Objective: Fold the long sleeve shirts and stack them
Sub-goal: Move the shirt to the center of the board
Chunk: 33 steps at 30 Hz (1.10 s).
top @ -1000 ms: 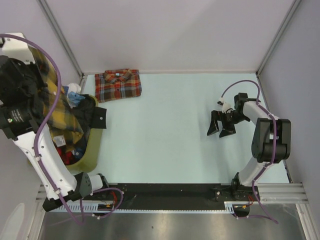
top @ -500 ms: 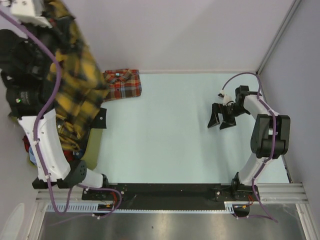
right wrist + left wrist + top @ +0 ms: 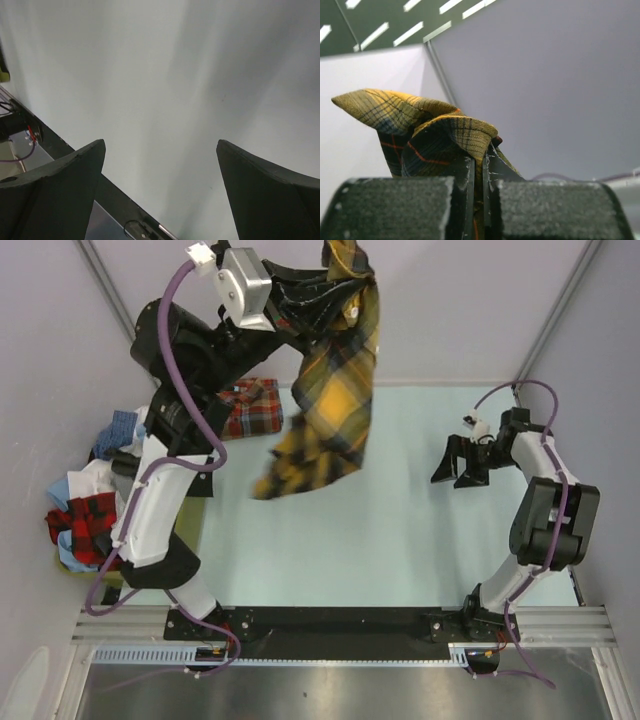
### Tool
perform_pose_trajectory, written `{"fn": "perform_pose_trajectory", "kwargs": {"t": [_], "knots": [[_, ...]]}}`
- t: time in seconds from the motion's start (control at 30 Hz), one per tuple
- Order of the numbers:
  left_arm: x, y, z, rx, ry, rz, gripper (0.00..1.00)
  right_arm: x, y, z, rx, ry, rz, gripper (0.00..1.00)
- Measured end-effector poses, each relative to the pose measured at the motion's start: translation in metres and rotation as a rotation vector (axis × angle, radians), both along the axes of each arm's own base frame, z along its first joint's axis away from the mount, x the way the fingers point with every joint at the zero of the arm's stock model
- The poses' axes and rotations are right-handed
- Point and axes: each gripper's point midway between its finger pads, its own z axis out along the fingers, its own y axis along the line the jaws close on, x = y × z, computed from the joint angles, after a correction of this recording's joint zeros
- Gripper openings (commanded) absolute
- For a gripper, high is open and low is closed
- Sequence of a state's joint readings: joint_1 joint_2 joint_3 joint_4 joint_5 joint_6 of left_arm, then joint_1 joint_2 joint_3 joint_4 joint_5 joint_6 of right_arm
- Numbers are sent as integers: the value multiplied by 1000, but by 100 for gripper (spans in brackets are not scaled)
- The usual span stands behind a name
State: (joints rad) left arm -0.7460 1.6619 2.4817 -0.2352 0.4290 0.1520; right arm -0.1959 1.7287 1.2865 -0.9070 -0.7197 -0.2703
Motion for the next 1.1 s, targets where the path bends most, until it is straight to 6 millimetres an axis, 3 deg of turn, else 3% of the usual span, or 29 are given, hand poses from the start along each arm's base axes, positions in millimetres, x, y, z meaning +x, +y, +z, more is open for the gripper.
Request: {"fn": "perform_pose_trajectory", "kwargs": {"t": [0.1,0.23,0.3,0.37,0.4,0.43,0.47,0.5,0.57,0.67,0.73,0.77,0.8,0.83,0.9,1.03,1.1], "knots": [[-19,1,39,-141,-78,-55,0,4,-14,16,10,-59,-43,100],[-18,26,63,-257,-109,-12,0,8,-33,31,26,-118,-100,100],[-5,46,59,-253,-86,16,3,8,-41,35,20,-139,-116,100],[30,78,33,-186,-12,110,13,9,-51,40,15,-161,-136,100],[50,98,9,-135,41,182,29,10,-56,42,12,-172,-143,100],[69,114,-23,-74,113,245,39,11,-62,44,7,-183,-152,100],[88,127,-65,-4,189,295,58,12,-70,48,1,-194,-168,100],[97,134,-106,68,260,321,99,13,-78,50,-7,-203,-182,100],[115,148,-216,241,484,366,100,15,-95,58,-36,-227,-203,99],[119,167,-367,449,851,398,99,20,-118,69,-120,-260,-198,95],[100,185,-451,570,1061,401,98,19,-118,71,-172,-271,-147,84],[86,193,-482,622,1134,401,97,17,-112,69,-195,-271,-102,79],[74,199,-500,660,1176,400,86,12,-109,66,-214,-266,-71,74],[59,201,-516,710,1207,385,82,10,-90,62,-224,-266,4,67],[43,197,-528,785,1217,343,77,-7,-54,48,-231,-240,148,60],[38,180,-549,906,1200,286,75,-51,-3,10,-239,-143,366,51],[41,178,-564,936,1235,286,76,-66,2,-2,-244,-98,406,51]]}}
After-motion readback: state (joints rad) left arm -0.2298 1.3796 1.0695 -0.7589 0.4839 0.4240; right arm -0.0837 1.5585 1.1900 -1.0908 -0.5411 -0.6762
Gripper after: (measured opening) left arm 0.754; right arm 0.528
